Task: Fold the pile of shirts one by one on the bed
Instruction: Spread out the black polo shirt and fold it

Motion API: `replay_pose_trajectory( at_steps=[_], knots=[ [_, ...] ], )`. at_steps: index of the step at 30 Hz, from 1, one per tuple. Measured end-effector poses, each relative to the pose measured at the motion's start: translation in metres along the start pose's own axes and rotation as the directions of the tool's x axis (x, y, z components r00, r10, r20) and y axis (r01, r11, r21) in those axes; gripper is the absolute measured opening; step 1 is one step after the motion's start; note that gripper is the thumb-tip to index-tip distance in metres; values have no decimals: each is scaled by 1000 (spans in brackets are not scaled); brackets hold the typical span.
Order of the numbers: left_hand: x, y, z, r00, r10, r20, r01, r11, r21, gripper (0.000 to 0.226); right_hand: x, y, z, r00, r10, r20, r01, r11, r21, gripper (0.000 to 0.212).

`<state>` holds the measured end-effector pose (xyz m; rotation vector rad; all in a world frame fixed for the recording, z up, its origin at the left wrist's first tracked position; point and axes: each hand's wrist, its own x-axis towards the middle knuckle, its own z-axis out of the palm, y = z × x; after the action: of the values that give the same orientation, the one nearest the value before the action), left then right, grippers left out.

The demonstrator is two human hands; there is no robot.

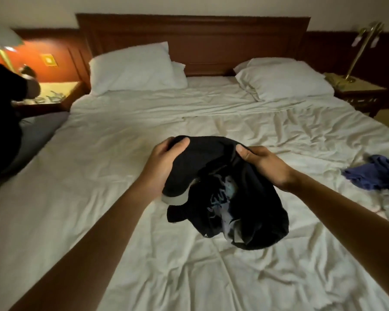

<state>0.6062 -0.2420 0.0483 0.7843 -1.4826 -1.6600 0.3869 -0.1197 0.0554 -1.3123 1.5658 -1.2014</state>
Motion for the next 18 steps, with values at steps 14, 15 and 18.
replay_pose_trajectory(
  at_steps=[14,15,18],
  knots=[
    [-42,-155,-59,992,-45,117,-15,882,471,86,-4,127,42,895,-196,-400,-100,787,-609,47],
    [-45,-167,-59,965,-182,190,43,823,567,93,-7,136,33,877,-146,-458,-179,787,-591,45],
    [-55,-204,-57,908,-343,241,21,612,791,69,-23,166,13,845,41,-534,-381,747,-545,32]
  ],
)
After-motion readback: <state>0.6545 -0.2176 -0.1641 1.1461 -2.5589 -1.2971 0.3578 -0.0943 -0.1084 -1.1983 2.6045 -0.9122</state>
